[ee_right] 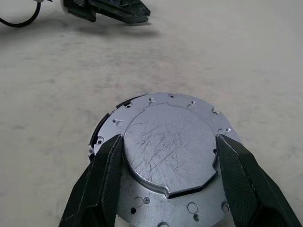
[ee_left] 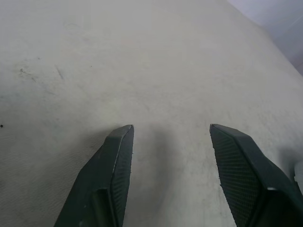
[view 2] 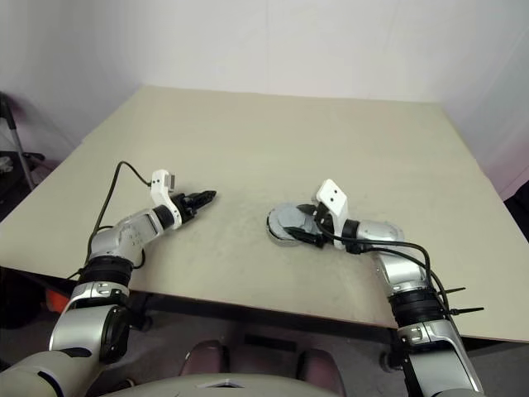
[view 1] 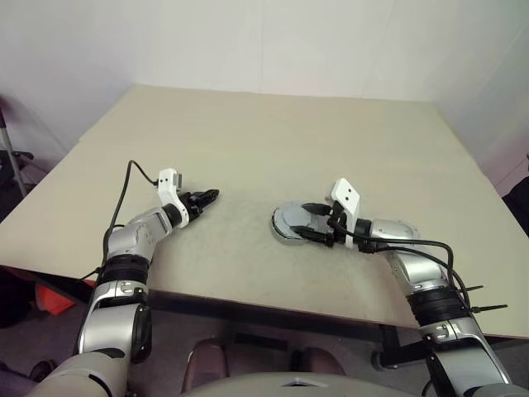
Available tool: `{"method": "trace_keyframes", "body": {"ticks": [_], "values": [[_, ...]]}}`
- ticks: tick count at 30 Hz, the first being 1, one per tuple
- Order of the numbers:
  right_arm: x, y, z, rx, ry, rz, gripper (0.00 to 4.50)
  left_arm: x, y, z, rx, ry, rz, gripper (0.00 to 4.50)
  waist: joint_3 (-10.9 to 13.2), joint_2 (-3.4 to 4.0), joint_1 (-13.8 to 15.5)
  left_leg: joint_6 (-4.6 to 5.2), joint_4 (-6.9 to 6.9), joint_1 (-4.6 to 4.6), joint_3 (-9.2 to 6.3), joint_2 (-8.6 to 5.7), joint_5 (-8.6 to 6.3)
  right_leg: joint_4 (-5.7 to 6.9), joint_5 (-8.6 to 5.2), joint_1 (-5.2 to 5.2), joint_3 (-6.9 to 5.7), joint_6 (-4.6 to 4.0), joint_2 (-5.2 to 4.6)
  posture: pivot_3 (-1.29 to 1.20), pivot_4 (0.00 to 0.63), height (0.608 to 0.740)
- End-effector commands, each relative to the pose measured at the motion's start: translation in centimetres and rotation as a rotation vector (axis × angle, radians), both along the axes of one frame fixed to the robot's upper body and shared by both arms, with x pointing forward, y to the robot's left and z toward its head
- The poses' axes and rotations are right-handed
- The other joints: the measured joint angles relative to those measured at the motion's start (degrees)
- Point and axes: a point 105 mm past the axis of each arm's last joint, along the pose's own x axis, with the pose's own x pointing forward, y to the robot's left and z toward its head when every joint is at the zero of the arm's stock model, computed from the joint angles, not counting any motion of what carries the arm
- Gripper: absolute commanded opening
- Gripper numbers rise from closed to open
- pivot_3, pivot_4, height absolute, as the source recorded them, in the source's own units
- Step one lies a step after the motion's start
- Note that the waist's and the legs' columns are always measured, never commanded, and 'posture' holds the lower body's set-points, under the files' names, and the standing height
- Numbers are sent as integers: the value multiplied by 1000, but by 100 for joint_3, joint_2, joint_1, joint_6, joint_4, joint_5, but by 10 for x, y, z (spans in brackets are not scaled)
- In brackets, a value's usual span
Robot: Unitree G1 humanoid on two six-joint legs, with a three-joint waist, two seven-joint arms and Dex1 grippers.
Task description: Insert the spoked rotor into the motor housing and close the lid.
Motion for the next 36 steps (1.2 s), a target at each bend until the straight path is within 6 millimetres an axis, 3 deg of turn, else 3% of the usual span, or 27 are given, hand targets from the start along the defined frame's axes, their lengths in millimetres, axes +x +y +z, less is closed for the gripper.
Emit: {"method": "trace_keyframes", "body": {"ticks": [1, 20, 36], "values": [[-4, 7, 10, 26, -31, 46, 2964, 4, 3, 12, 9, -47, 6, 2720, 0, 0, 0, 0, 0, -3, 0, 0, 0, 0, 0, -3, 0, 0, 0, 0, 0, 740], [-4, 12, 12, 47, -34, 59, 2964, 2, 4, 10, 18, -44, 4, 2720, 0, 0, -2, 0, 0, -5, 0, 0, 0, 0, -1, -5, 0, -1, 0, 0, 0, 740], [-4, 3, 19, 19, -72, 49, 2964, 1, 2, 9, 16, -42, -2, 2720, 1, 0, -2, 0, 0, -5, 0, 0, 0, 0, -1, -5, 0, -1, 0, 0, 0, 740]]}}
